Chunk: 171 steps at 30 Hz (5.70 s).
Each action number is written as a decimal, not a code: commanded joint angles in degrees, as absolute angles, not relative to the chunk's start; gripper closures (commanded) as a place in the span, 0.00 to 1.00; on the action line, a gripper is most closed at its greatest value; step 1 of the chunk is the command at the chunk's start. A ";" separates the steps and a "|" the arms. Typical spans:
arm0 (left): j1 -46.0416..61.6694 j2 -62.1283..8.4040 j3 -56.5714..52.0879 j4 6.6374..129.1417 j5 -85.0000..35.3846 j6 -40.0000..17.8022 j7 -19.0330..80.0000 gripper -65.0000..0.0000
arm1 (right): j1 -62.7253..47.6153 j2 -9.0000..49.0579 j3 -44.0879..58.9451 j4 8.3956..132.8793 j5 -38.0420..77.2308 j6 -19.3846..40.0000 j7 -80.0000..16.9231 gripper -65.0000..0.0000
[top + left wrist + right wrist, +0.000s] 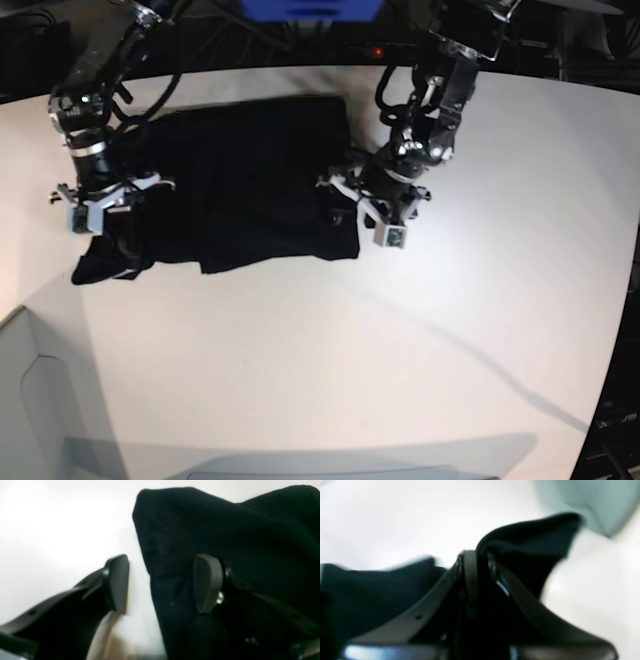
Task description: Fold the T-shirt properly
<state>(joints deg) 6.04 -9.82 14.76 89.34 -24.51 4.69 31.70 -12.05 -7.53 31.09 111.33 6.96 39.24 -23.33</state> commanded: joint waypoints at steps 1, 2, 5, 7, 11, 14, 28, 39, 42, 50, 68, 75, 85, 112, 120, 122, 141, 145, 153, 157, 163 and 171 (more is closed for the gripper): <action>5.67 -10.07 14.64 89.89 -24.40 5.05 32.40 0.39 | -12.79 -8.04 28.79 114.07 8.40 40.00 -21.76 1.00; 5.67 -10.07 14.64 89.89 -24.40 5.05 32.40 0.39 | -13.76 -8.66 25.89 115.30 8.40 40.00 -21.58 1.00; 5.67 -10.07 14.64 89.89 -24.40 5.14 32.48 0.39 | -16.04 -9.00 16.31 116.53 8.40 40.00 -21.58 1.00; 5.67 -10.15 14.64 89.89 -24.40 5.14 32.48 0.39 | -16.66 -8.57 10.86 116.26 8.22 40.00 -21.58 1.00; 5.67 -10.15 14.64 89.89 -24.40 5.23 32.48 0.39 | -17.54 -6.29 2.24 113.45 8.04 40.00 -21.58 1.00; 5.67 -10.15 14.64 89.89 -24.40 5.49 32.48 0.39 | -16.92 -5.85 -0.66 110.02 8.04 40.00 -21.58 1.00; 6.20 -10.07 14.55 90.68 -24.84 5.58 32.13 0.39 | -10.07 -4.70 -5.32 101.32 8.04 40.00 -22.11 1.00; 7.08 -10.15 13.41 97.01 -24.92 5.58 32.48 0.39 | -6.29 -4.62 -8.13 96.48 8.04 40.00 -21.85 1.00; 7.16 -10.15 12.09 98.51 -24.92 5.58 32.57 0.39 | -6.29 -4.44 -8.13 96.22 8.04 40.00 -21.76 1.00; 13.23 -10.07 2.68 101.32 -24.92 5.23 32.57 0.48 | -6.20 -4.44 -8.57 96.48 8.04 40.00 -21.76 1.00; 16.84 -10.15 -11.21 102.73 -24.92 5.14 32.57 0.78 | -4.09 -4.44 -10.68 92.79 8.13 40.00 -22.20 0.54; 16.66 -10.15 -13.05 102.81 -24.92 5.14 32.57 0.78 | -9.01 -2.86 -9.19 106.42 8.22 40.00 -22.02 0.41; 17.10 -10.15 -15.34 102.81 -24.92 5.05 32.57 0.78 | -18.07 -2.07 -0.22 111.87 8.31 40.00 -21.58 0.41; 18.33 -10.07 -19.38 108.35 -24.92 5.05 32.57 0.78 | -22.29 12.44 -20.00 109.76 8.31 40.00 -21.41 0.52; 20.70 -10.15 -24.84 110.11 -24.92 5.05 32.57 0.78 | -21.41 10.95 -16.13 113.45 8.13 40.00 -21.58 0.52; 21.58 -10.07 -25.63 110.73 -24.92 5.05 32.57 0.78 | -20.70 9.10 -13.58 112.48 8.04 40.00 -22.11 0.52; 24.04 -9.54 -28.00 112.13 -25.01 4.97 32.57 0.78 | -19.65 10.24 -24.57 105.54 8.04 40.00 -21.67 0.52; 24.04 -9.71 -28.00 112.13 -25.01 4.97 32.57 0.78 | -19.56 14.46 -29.05 108.97 8.04 40.00 -21.58 0.52; 24.13 -9.63 -28.09 112.13 -25.01 4.97 32.57 0.78 | -16.40 12.18 -23.34 110.55 8.04 40.00 -22.20 0.52; 24.13 -9.54 -28.09 112.13 -25.01 4.97 32.57 0.78 | -12.09 11.82 -23.69 108.35 8.04 40.00 -22.20 0.52; 24.13 -9.54 -28.09 112.13 -25.01 4.97 32.57 0.78 | -5.58 12.00 -25.54 102.64 8.04 40.00 -22.20 0.43; 24.84 -9.45 -28.09 112.13 -25.01 4.97 32.57 0.78 | -1.01 12.18 -27.74 95.52 7.96 40.00 -22.20 0.42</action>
<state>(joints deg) 24.93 -8.93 -27.73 110.96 -24.93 5.37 33.89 -1.76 12.23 -27.77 94.63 7.01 39.38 -23.53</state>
